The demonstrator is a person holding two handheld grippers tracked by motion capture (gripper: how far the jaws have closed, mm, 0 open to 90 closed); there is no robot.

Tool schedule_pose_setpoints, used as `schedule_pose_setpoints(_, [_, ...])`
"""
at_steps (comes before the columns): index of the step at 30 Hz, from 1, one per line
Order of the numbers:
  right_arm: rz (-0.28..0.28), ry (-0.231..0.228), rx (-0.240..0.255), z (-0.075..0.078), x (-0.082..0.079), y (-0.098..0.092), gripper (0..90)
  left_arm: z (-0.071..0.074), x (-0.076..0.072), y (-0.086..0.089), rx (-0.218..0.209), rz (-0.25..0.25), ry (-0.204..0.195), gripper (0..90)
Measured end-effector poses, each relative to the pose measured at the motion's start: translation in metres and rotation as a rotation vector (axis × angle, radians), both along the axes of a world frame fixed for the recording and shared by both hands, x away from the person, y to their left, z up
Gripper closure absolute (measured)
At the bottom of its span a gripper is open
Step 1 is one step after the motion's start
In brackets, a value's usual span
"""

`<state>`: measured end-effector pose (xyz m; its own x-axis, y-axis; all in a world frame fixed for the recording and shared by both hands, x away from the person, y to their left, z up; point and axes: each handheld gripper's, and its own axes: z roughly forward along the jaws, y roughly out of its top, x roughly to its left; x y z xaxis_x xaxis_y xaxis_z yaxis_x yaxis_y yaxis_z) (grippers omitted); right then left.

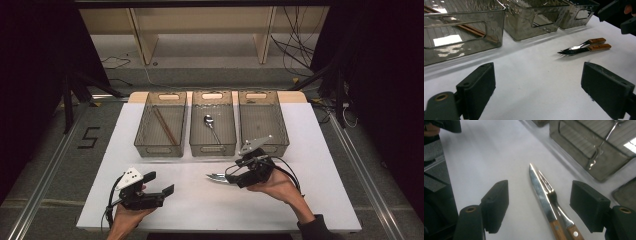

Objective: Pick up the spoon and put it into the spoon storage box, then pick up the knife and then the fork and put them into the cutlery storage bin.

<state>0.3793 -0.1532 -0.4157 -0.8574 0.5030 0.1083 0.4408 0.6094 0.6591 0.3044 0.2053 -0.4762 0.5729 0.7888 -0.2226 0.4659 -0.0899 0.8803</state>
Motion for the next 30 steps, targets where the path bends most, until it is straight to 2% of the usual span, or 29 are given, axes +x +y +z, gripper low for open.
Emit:
schedule_pose_setpoints(15, [-0.011, 0.028, -0.043, -0.017, -0.007, -0.009, 31.8, 0.0, 0.0, 0.0, 0.001, -0.005, -0.002, 11.8])
schedule_pose_setpoints(30, [-0.022, 0.036, -0.086, -0.023, -0.013, -0.017, 33.3, 0.001, -0.002, 0.0, 0.003, -0.003, -0.004, 11.8])
